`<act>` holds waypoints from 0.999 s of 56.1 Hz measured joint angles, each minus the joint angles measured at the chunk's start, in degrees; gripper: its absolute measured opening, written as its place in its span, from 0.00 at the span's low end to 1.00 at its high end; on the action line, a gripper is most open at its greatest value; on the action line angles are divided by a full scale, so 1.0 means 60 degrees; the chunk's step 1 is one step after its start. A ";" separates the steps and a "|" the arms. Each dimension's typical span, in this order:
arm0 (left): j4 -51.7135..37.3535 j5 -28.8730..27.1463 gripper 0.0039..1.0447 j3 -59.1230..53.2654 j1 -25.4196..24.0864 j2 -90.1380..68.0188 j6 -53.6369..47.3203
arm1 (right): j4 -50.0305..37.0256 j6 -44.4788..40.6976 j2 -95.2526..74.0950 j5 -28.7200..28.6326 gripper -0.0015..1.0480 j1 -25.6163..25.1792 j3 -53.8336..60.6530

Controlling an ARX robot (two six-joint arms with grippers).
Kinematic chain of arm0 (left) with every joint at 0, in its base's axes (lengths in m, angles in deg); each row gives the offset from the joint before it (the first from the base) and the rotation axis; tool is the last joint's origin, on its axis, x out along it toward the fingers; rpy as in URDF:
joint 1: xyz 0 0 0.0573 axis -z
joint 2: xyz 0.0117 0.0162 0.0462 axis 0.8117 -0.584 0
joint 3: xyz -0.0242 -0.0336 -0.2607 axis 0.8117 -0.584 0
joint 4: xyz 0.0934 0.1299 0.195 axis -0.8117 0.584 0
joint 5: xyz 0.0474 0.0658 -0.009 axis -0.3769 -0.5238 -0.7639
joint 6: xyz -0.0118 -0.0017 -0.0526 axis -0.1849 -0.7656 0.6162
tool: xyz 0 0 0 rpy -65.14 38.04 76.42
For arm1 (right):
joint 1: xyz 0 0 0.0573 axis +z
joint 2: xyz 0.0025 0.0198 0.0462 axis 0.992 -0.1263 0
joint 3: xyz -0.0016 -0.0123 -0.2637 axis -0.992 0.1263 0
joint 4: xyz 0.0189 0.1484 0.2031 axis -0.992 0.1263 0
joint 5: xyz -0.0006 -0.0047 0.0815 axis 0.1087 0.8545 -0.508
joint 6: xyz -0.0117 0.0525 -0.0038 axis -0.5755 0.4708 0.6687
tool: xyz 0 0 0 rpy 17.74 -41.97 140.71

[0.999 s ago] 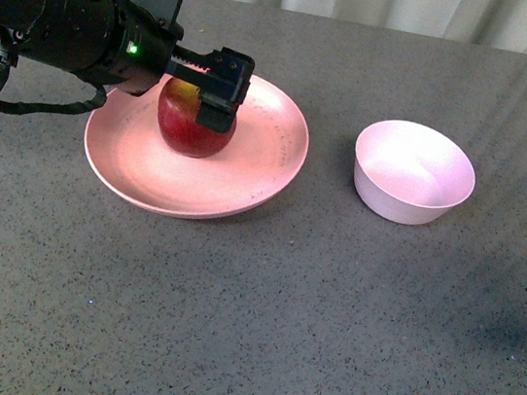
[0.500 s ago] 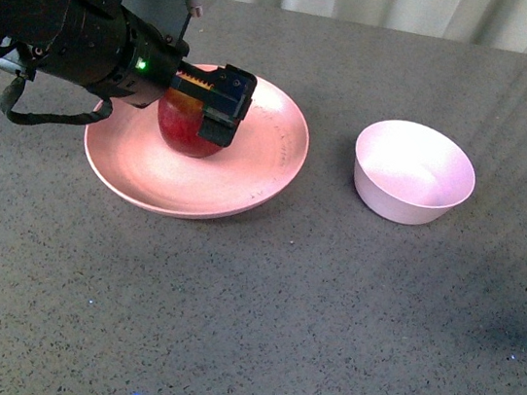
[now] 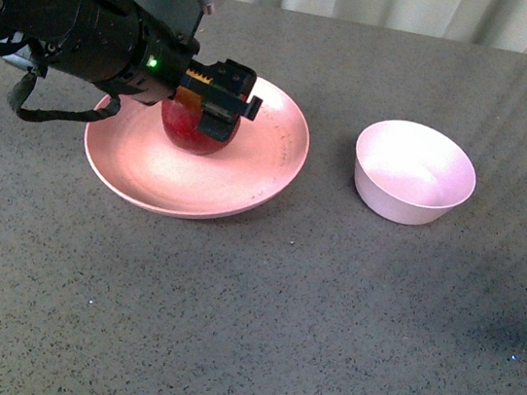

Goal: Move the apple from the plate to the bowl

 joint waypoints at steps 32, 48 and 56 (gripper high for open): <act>0.0266 0.0186 0.68 0.0208 0.2160 0.1410 -0.0073 | 0.0000 0.0000 0.0000 0.0000 0.91 0.0000 0.0000; 0.0674 0.0124 0.68 0.1220 0.2674 0.0674 -0.0080 | 0.0000 0.0000 0.0000 0.0000 0.91 0.0000 0.0000; 0.0907 0.0029 0.68 0.1617 0.2703 0.0208 -0.0117 | 0.0000 0.0000 0.0000 0.0000 0.91 0.0000 0.0000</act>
